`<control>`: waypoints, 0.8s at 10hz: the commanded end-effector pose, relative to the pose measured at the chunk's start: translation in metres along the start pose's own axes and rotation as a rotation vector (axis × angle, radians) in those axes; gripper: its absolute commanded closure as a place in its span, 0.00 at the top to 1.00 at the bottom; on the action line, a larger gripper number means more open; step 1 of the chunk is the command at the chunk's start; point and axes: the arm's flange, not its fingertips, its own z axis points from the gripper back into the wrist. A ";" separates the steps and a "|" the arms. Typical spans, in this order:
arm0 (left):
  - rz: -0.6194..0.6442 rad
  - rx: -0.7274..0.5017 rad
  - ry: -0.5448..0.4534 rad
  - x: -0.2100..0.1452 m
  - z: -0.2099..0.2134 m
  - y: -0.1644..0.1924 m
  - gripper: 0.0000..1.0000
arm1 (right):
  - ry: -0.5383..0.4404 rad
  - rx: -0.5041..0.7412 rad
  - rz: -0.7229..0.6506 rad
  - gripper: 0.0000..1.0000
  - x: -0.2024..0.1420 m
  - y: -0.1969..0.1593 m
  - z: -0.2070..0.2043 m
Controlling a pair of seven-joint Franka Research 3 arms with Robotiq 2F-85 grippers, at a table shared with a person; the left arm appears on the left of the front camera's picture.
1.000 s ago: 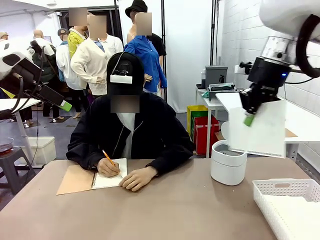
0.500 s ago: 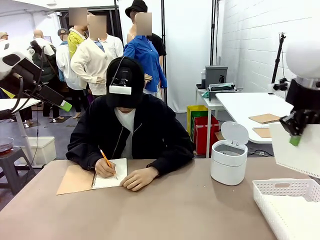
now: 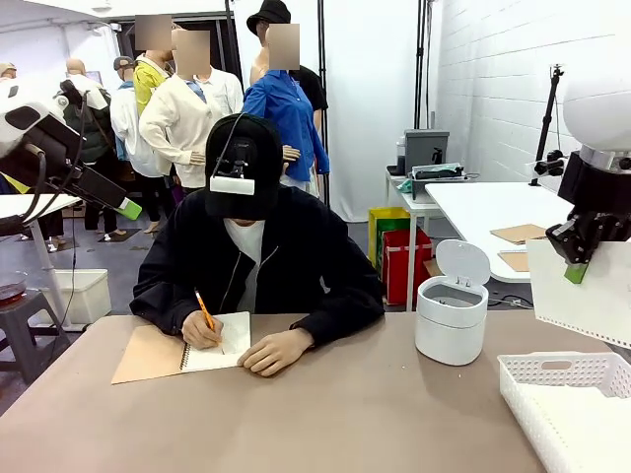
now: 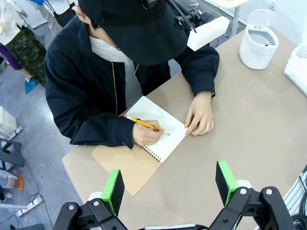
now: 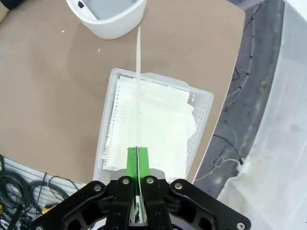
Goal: Sort the paper based on its condition.
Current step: If a person hands you a paper, place it in the Organizing basket , and if it's crumpled, put it in the Trash can.
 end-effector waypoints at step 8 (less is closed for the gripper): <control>0.001 0.004 -0.007 0.000 0.001 0.001 1.00 | -0.110 0.056 -0.068 0.00 -0.063 0.010 -0.035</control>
